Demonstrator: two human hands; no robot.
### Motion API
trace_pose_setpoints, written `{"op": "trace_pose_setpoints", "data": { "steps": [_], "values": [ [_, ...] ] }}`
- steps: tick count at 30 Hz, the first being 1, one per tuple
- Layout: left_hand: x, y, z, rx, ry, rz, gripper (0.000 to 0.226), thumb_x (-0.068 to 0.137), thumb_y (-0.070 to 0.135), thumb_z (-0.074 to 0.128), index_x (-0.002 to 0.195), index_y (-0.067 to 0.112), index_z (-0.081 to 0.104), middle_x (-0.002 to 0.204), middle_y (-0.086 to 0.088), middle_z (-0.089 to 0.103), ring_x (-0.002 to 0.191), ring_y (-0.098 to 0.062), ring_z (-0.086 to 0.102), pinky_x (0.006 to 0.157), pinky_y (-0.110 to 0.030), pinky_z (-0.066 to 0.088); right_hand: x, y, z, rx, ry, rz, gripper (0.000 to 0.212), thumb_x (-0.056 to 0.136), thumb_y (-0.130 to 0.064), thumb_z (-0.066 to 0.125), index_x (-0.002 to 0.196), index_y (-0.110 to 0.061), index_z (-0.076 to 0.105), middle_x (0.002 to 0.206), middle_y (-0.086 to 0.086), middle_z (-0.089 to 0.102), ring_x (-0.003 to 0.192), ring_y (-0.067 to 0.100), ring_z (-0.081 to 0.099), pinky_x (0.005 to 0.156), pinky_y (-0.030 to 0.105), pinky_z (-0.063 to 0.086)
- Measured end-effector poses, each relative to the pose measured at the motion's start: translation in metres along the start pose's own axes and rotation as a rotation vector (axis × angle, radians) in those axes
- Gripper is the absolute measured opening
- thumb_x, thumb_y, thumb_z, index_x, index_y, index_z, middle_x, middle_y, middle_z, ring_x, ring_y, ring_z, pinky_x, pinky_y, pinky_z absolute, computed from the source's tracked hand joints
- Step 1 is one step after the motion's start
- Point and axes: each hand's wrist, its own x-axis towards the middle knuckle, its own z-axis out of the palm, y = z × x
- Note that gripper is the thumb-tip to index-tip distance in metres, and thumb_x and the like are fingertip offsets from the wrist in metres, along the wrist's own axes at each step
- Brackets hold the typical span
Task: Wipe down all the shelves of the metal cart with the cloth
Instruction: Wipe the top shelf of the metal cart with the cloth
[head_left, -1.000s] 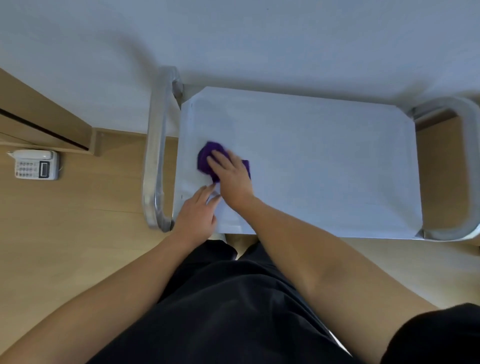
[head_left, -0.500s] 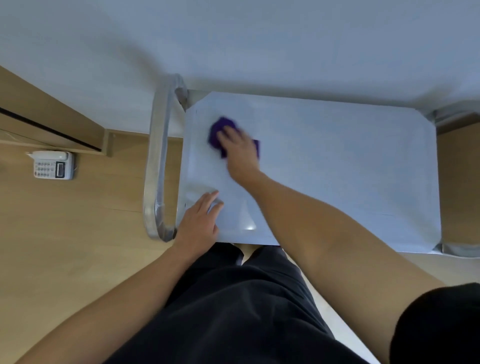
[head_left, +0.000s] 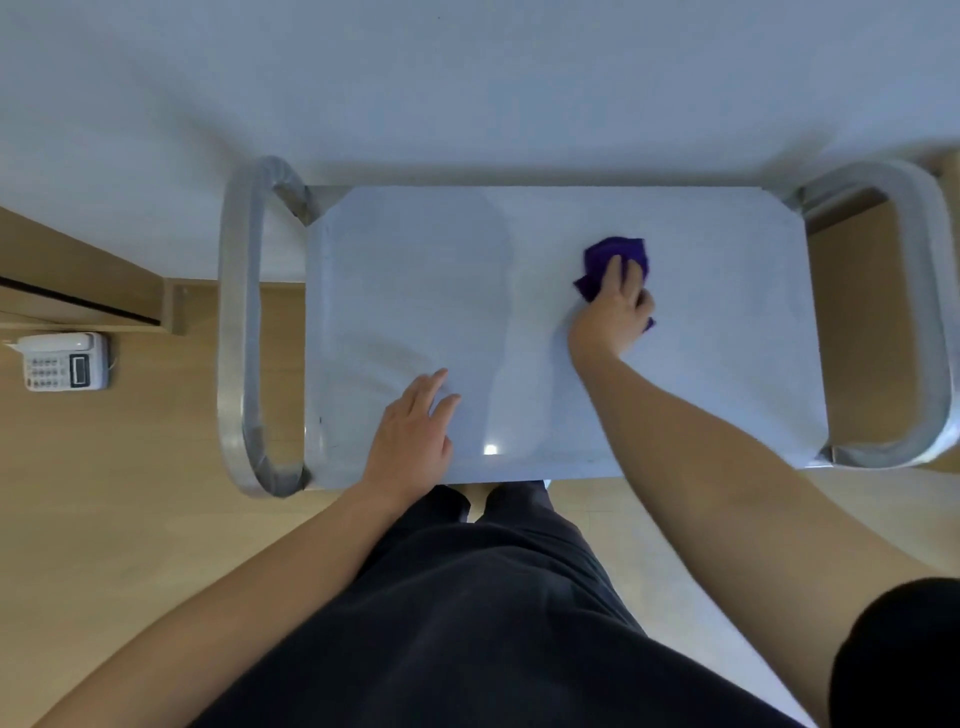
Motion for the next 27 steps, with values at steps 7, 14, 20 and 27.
{"op": "trace_pose_setpoints", "data": {
  "steps": [7, 14, 20, 27],
  "values": [
    [0.013, 0.026, 0.004, 0.053, -0.062, 0.004, 0.045, 0.077, 0.006, 0.065, 0.122, 0.008, 0.062, 0.142, -0.017, 0.048, 0.131, -0.035, 0.046, 0.088, -0.048, 0.053, -0.095, 0.014, 0.014, -0.073, -0.243, -0.662, 0.073, 0.083, 0.006, 0.052, 0.149, -0.021, 0.032, 0.155, -0.002, 0.029, 0.134, 0.032, 0.030, 0.110, 0.041, 0.033],
    [0.018, 0.053, 0.005, -0.013, -0.032, -0.019, 0.046, 0.090, 0.013, 0.053, 0.136, 0.011, 0.051, 0.142, -0.010, 0.047, 0.130, -0.029, 0.045, 0.097, -0.043, 0.047, -0.100, 0.112, -0.024, -0.035, -0.363, -0.951, 0.062, 0.086, -0.003, 0.060, 0.143, -0.021, 0.044, 0.149, 0.002, 0.042, 0.133, 0.030, 0.039, 0.110, 0.043, 0.038],
    [0.047, 0.099, 0.022, -0.302, -0.044, -0.214, 0.046, 0.098, 0.030, 0.049, 0.140, 0.012, 0.044, 0.135, -0.009, 0.047, 0.120, -0.025, 0.051, 0.099, -0.040, 0.048, -0.081, 0.128, -0.044, 0.075, -0.397, -0.517, 0.046, 0.097, -0.031, 0.052, 0.139, -0.012, 0.046, 0.137, 0.008, 0.047, 0.121, 0.028, 0.047, 0.103, 0.035, 0.040],
    [0.059, 0.110, 0.030, -0.463, 0.026, -0.429, 0.049, 0.088, 0.029, 0.067, 0.128, 0.014, 0.043, 0.120, -0.007, 0.055, 0.103, -0.025, 0.060, 0.090, -0.042, 0.052, -0.071, 0.125, -0.044, -0.077, -0.520, -0.578, 0.058, 0.090, -0.052, 0.054, 0.139, -0.021, 0.044, 0.129, 0.008, 0.048, 0.118, 0.027, 0.044, 0.100, 0.040, 0.044]
  ]
}}
